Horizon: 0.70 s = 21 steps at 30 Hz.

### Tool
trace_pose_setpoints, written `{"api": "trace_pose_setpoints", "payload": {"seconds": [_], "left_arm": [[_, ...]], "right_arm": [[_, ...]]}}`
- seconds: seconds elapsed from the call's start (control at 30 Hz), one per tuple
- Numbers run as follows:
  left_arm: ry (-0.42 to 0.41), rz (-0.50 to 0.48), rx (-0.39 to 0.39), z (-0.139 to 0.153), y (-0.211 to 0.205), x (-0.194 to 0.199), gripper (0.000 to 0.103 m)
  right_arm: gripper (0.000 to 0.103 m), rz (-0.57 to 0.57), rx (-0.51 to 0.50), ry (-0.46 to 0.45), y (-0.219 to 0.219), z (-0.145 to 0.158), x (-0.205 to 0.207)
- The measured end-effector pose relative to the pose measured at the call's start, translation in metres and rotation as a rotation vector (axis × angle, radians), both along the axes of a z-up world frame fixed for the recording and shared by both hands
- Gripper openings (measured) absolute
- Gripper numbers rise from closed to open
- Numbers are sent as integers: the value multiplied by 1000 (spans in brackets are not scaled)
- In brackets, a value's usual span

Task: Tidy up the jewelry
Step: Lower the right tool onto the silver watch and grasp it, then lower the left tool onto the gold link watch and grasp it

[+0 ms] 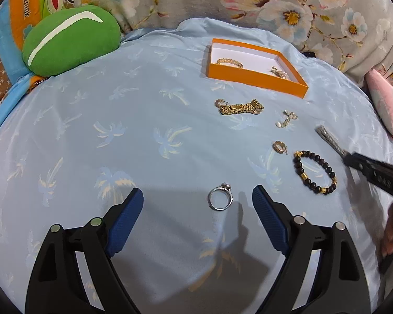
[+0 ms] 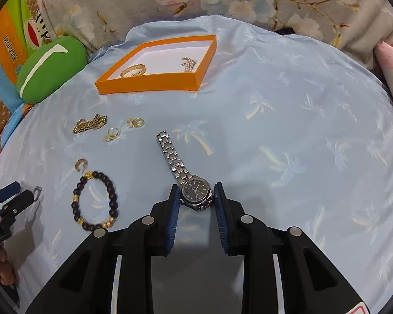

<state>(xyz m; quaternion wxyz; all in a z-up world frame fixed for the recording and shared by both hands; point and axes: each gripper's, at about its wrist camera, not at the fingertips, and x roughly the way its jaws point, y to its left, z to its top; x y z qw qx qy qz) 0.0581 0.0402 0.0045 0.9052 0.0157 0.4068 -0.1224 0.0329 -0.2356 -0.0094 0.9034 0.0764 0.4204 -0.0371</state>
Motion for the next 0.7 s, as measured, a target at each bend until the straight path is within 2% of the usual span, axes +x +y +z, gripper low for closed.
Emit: {"api": "trace_pose_setpoints", "payload": {"seconds": [0.1,0.27,0.43,0.5,0.6,0.7], "left_arm": [[-3,1,5,2,-5,8,83],[-50,-29,28,12,-23,34,83],[-108,-117,57,22,-49,64,83],[-108,-156,51,22,-58,75,83],[-98,-164,75,17,-68,92,83],[-76,-179,59,14,-75,102,83]], "right_arm": [[26,12,-16,2,6,0,-6],[33,16,-14,-2,8,-1,2],[27,3,-9,-4,7,-1,4],[25,-1,15,-8,2,-1,4],[24,-3,21,-10,1,0,4],[24,-3,12,-7,3,-1,5]]}}
